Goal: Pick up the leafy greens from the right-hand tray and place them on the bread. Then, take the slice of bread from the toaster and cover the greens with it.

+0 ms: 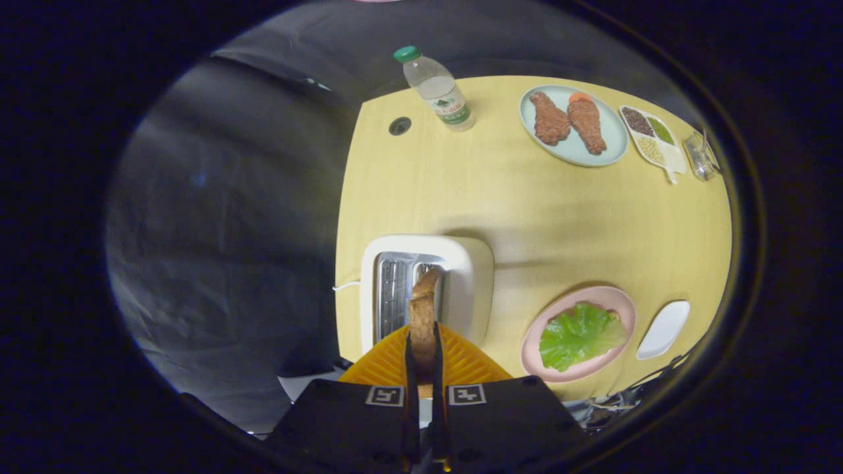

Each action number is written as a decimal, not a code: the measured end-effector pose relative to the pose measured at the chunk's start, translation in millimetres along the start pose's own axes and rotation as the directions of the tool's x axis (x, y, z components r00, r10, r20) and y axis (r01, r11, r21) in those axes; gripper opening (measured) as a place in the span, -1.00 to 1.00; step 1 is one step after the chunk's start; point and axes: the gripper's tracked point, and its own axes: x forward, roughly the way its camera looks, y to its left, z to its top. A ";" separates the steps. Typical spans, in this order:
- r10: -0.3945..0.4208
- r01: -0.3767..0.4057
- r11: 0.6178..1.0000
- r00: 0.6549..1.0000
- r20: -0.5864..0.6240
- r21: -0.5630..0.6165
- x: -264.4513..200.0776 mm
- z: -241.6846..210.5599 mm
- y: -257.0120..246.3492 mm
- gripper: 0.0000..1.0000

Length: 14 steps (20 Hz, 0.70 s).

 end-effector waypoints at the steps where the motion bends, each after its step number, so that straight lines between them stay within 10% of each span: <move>1: 0.029 -0.029 0.999 1.000 0.013 0.015 -10.6 1.6 -0.4 -0.79; 14: 0.373 -0.379 0.925 0.920 0.116 0.035 -116.2 -36.9 -64.7 -0.79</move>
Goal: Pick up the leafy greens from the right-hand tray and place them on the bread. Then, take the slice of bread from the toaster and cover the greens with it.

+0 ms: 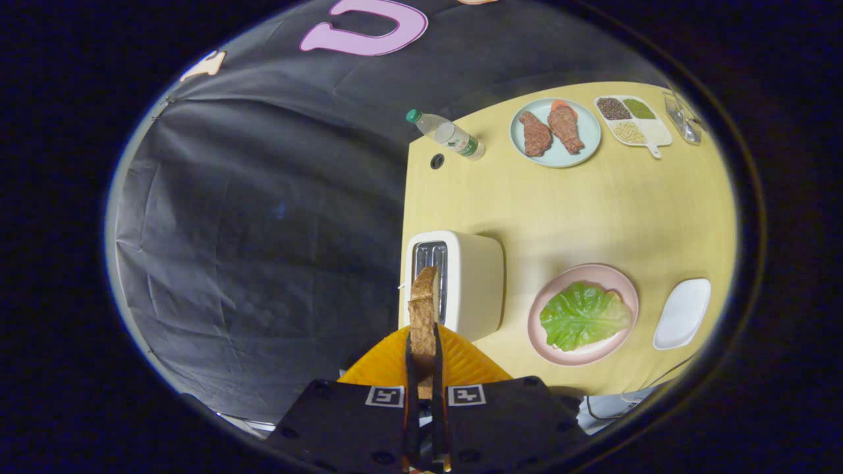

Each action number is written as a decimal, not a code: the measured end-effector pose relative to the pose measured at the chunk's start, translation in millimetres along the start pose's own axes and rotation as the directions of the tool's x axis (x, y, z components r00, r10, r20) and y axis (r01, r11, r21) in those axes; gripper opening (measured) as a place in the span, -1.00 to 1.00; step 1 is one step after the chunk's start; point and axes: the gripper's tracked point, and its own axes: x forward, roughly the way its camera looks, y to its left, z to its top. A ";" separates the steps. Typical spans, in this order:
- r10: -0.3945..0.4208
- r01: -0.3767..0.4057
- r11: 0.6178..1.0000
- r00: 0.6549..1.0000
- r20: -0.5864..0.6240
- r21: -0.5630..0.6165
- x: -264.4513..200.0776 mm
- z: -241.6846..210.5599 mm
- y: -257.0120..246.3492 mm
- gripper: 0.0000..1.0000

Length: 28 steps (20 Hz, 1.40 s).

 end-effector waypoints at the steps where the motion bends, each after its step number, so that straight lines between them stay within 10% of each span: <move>1: 0.024 -0.024 1.000 1.000 0.002 0.008 -1.5 -3.0 -9.4 -0.79; 13: -0.094 0.085 0.993 0.990 -0.107 -0.082 43.8 -54.1 -177.3 -0.79; 28: -0.290 0.259 0.947 0.943 -0.163 -0.188 73.6 -51.9 -264.1 -0.63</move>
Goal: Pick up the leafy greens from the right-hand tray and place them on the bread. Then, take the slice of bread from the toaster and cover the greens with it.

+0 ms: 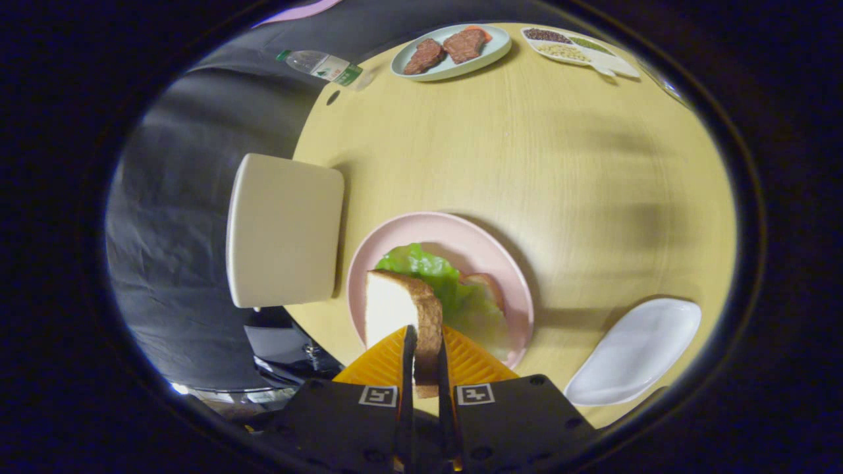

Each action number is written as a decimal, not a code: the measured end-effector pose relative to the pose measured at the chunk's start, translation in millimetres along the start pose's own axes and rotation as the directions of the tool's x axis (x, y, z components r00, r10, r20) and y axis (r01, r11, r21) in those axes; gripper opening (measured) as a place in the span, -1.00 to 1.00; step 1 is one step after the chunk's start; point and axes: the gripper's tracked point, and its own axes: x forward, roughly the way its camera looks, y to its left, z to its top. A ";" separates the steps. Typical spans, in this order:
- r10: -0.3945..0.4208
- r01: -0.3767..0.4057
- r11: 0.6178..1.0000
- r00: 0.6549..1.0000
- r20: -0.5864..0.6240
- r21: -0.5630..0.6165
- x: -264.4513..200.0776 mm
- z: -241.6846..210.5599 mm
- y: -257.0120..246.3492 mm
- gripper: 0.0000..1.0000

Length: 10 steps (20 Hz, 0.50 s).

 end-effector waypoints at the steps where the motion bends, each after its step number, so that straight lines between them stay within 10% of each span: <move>1: -0.028 0.028 0.999 1.000 0.009 -0.025 1.7 -1.2 -2.8 -0.63; 10: -0.238 0.263 0.939 0.962 0.134 -0.222 6.7 0.1 -13.8 -0.06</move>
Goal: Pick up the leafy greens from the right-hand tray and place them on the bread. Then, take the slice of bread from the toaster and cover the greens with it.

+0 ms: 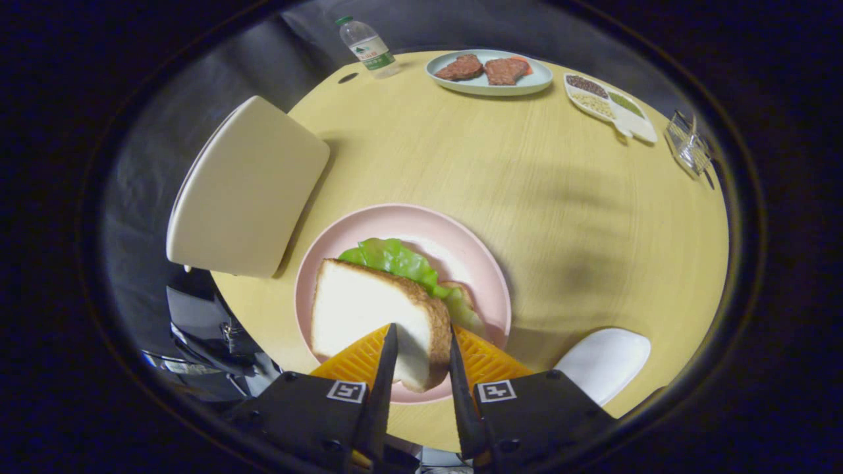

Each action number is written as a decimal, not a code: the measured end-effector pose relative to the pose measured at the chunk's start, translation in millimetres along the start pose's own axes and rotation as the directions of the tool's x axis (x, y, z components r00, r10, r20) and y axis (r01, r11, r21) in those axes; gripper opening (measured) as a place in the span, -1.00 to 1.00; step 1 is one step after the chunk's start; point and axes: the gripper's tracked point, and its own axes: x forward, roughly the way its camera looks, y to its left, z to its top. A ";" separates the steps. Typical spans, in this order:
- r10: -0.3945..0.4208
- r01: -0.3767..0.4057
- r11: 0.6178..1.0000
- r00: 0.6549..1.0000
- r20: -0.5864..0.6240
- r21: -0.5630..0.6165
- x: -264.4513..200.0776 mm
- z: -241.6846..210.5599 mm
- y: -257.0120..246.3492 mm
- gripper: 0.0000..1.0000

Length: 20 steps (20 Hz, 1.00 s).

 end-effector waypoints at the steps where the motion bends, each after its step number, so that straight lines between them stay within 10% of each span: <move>1: -0.019 0.019 1.000 1.000 0.014 0.000 -2.2 0.9 -2.6 0.04; 9: -0.027 0.013 0.998 0.975 0.221 0.063 -52.9 19.4 2.7 0.90; 12: -0.018 -0.047 0.985 0.932 0.363 0.169 -90.6 39.4 -1.6 0.91; 16: -0.139 -0.067 0.945 0.802 0.581 0.319 -159.5 60.4 -33.3 0.93; 20: -0.334 -0.015 0.909 0.570 0.750 0.416 -248.3 61.4 -71.2 0.93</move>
